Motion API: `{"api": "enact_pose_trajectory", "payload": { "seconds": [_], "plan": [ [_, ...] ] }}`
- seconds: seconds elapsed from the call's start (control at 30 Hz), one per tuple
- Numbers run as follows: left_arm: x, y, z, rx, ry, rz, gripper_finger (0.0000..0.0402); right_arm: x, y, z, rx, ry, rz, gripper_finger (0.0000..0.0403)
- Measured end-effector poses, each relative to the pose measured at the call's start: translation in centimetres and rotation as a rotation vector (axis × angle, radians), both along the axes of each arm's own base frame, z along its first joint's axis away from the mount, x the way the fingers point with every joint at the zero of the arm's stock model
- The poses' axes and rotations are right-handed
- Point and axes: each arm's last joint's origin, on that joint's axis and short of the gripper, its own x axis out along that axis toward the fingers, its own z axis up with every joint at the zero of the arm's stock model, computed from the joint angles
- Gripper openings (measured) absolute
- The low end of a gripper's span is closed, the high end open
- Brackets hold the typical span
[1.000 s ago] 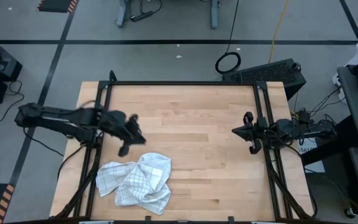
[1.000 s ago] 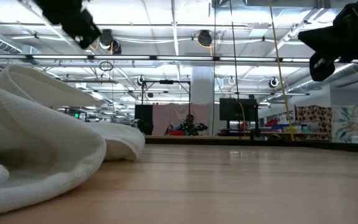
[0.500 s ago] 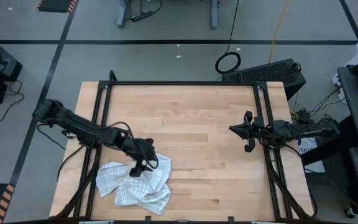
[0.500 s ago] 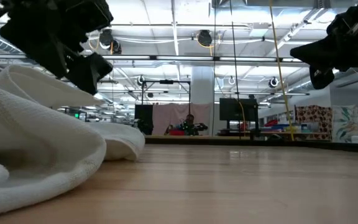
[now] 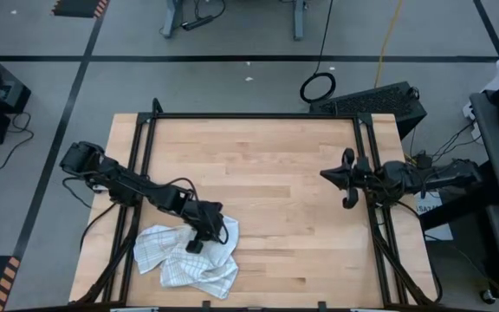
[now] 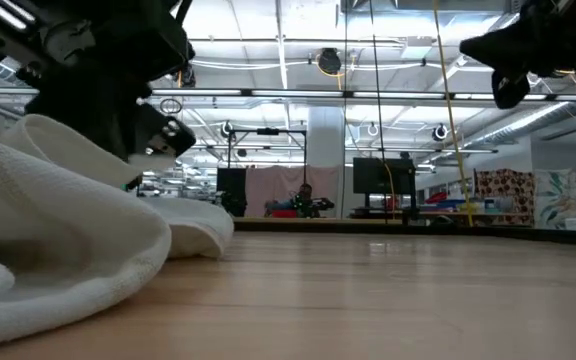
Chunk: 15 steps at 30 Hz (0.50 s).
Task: Roll towel
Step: Roll the white towel
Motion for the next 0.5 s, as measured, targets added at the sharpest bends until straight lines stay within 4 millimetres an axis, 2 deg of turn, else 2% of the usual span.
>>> {"api": "enact_pose_trajectory", "payload": {
  "seconds": [0.03, 0.1, 0.27, 0.5],
  "plan": [
    [0.2, 0.0, 0.3, -0.001, -0.015, 0.006, 0.0016, 0.2, 0.0, 0.3, -0.009, 0.007, 0.003, 0.0000],
    [0.4, 0.2, 1.4, 0.017, -0.060, 0.033, 0.0014, 0.7, 0.2, 0.9, -0.028, 0.026, 0.023, 0.0000],
    [1.2, 0.5, 5.8, 0.150, -0.279, 0.083, 0.0012, 2.6, 0.9, 1.0, -0.078, 0.085, 0.055, 0.0000],
    [0.5, 2.4, 12.2, 0.368, -0.537, 0.284, 0.0007, 5.4, 3.2, -0.8, -0.128, 0.177, 0.186, 0.0005]
  ]
}}
